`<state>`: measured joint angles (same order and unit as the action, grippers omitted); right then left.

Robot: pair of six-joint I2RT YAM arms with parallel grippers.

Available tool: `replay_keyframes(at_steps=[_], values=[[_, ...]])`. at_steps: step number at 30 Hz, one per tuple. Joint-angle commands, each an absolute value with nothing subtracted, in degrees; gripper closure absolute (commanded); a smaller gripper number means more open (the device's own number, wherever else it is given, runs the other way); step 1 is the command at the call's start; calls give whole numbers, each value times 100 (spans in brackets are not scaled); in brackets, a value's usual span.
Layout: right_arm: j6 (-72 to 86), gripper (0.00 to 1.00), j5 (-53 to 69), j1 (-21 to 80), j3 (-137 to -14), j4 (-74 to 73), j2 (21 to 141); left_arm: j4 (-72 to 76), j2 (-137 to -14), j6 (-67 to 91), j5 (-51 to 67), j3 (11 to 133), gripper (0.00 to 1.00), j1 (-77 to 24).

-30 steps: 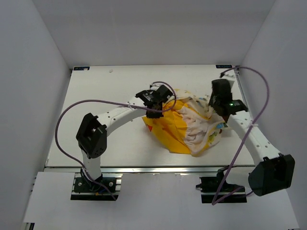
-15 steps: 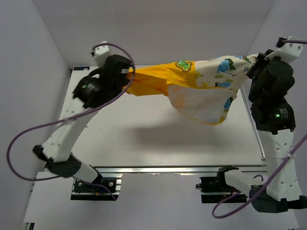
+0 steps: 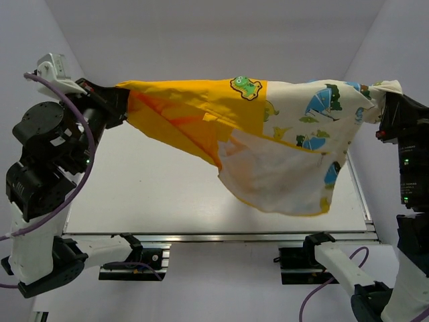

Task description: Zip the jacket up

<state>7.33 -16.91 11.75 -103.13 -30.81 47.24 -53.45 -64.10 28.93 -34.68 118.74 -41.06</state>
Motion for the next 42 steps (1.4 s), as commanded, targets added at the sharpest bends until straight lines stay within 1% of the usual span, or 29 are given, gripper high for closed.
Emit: replay_keyframes(at_steps=[1,5,6,8,9,10,11,12,13,14,15,16,17,18,19,22,23,25,28,29,31,32,33,34,36,37,38,40,42], values=[[991,100,-2820,958,-10460,-3128,4930,-5414,-6600,2558,-4798,12120,100,-3858],[1703,100,-2848,958,-9240,-3268,5202,-5002,-7311,2855,-5807,11638,98,-3867],[1966,100,-2804,958,-8646,-3287,5264,-5132,-7852,3057,-5905,11637,98,-3693],[2266,100,-2856,958,-7923,-3139,5483,-5404,-8469,3286,-4814,11742,98,-3001],[2459,100,-2804,949,-7554,-3051,5563,-5440,-9090,3418,-3920,11673,100,-2284],[2565,100,-2708,949,-6854,-2980,5677,-5397,-9436,3541,-3676,11594,100,-2015],[2636,100,-2350,949,-6516,-2901,5947,-5362,-9805,3507,-3482,11575,100,-1830],[2672,100,-2138,949,-6217,-2648,6115,-5353,-10209,3446,-3315,11775,93,-1593],[2663,90,-1883,949,-5709,-2463,6535,-5405,-11083,3228,-3009,12012,65,-1530],[2593,71,-1524,949,-5521,-2243,6783,-5405,-11535,2991,-2719,12293,48,-1494],[2688,27,-1529,949,-5459,-2119,7029,-5466,-11975,2814,-2542,12661,32,-1477],[2716,14,-1538,949,-5510,-2127,7292,-5780,-12797,2473,-2053,13666,2,-1477],[2681,11,-1512,958,-5807,-2179,7713,-5922,-13093,2383,-1813,14189,2,-1468],[2655,11,-1512,949,-6010,-2293,7865,-5898,-13174,2382,-1724,14438,2,-1468],[2559,11,-1425,958,-6186,-2407,7971,-5489,-13062,2286,-1610,14014,2,-1468],[2128,11,-1055,1072,-6451,-2225,7867,-4793,-11982,2250,-1450,12862,2,-1468],[1979,11,-1055,1194,-6425,-2171,7823,-4764,-11475,2285,-1476,12267,2,-1468],[1820,11,-872,1283,-6372,-2110,7770,-4921,-11015,2564,-1433,11736,2,-1468],[1618,11,-335,1493,-6310,-1969,7822,-4783,-9996,2995,-898,10191,2,-1511],[1382,11,-64,1599,-6319,-2056,7848,-4668,-9402,3119,-775,9151,2,-1607],[952,11,130,1967,-6276,-2197,7823,-4291,-8836,3426,-686,8187,2,-1722],[784,11,-164,2482,-6206,-2258,7683,-4237,-8581,3506,-607,7791,2,-1757],[539,11,-263,2748,-6109,-2381,7586,-4219,-8352,3620,-511,7161,2,-1775],[458,11,-281,3143,-5839,-2408,7359,-4184,-7949,3760,-449,6911,2,-1775],[544,11,-124,3400,-5530,-2495,7129,-4192,-7665,3884,-334,6332,2,-1793],[902,11,-1,3445,-5241,-2540,6937,-4079,-7525,3928,-230,6172,2,-1810],[1053,11,348,3480,-5082,-2549,6848,-4026,-7523,3946,-202,6022,2,-1819],[1587,11,238,3489,-4635,-2601,6611,-4051,-7863,4025,-385,5836,2,-1837],[1949,11,53,3507,-4439,-2907,6400,-4113,-8251,4069,-500,6002,2,-1846]])
